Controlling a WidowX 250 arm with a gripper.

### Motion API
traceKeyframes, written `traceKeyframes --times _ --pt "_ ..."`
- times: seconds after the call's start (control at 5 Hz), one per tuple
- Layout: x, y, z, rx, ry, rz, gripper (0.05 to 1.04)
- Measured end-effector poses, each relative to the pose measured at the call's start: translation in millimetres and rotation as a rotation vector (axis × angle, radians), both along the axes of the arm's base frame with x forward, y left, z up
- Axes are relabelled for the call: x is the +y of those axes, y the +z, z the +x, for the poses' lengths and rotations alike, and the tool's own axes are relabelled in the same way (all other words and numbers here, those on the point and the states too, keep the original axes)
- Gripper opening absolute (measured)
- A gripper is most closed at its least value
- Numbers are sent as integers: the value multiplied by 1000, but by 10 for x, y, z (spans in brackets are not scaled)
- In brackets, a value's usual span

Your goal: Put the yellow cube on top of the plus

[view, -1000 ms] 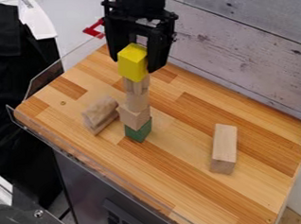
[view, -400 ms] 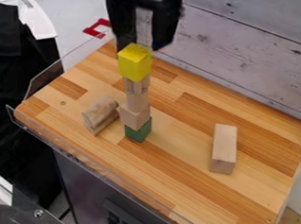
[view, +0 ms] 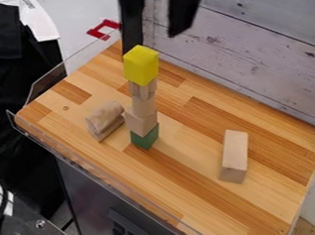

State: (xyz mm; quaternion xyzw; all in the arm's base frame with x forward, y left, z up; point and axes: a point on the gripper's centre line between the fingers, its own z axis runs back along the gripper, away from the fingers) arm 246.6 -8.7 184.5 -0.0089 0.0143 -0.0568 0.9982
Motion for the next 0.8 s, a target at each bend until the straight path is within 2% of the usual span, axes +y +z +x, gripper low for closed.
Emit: traceKeyframes --times 0.2,0.4,0.6,0.8 --pt "-305 -173 102 15 -131 -23 999" --pt "-580 -374 246 55 -234 -20 999" --pt "-785 -540 320 68 -274 -10 999" --pt "-873 -668 359 69 -190 -18 999"
